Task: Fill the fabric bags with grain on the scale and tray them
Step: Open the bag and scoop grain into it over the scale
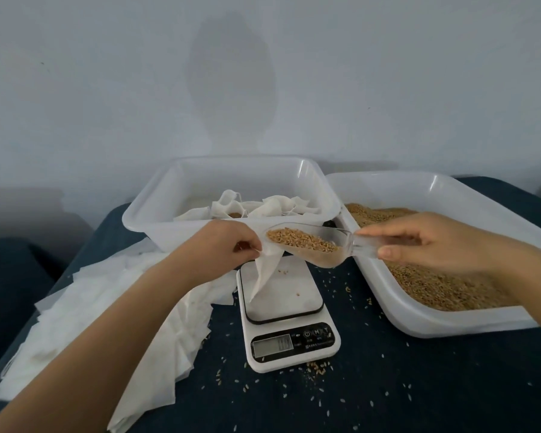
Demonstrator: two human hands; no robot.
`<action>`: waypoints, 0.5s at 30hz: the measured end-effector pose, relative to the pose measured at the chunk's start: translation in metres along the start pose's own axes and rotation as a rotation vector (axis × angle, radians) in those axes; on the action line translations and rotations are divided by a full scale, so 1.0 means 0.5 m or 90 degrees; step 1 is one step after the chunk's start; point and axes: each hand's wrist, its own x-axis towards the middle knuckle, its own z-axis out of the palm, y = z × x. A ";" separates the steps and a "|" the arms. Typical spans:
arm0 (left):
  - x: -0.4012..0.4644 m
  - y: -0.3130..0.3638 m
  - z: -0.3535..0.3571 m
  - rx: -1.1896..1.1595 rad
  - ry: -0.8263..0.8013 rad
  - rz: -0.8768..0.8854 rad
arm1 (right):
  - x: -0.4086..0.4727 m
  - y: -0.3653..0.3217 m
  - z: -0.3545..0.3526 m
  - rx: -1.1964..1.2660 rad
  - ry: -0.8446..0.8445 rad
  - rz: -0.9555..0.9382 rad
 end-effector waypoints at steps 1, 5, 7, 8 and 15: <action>0.002 0.002 -0.002 0.001 -0.007 0.000 | 0.001 0.001 -0.004 -0.012 -0.005 -0.002; 0.008 0.008 -0.008 0.007 -0.035 0.002 | 0.005 0.004 -0.013 -0.061 -0.028 -0.022; 0.010 0.013 -0.008 0.022 -0.052 0.011 | 0.006 -0.002 -0.015 -0.072 -0.043 -0.031; 0.010 0.015 -0.007 0.025 -0.058 0.015 | 0.007 -0.006 -0.017 -0.077 -0.051 -0.035; 0.014 0.022 0.007 0.020 -0.087 0.039 | 0.008 -0.016 -0.030 -0.115 -0.106 -0.045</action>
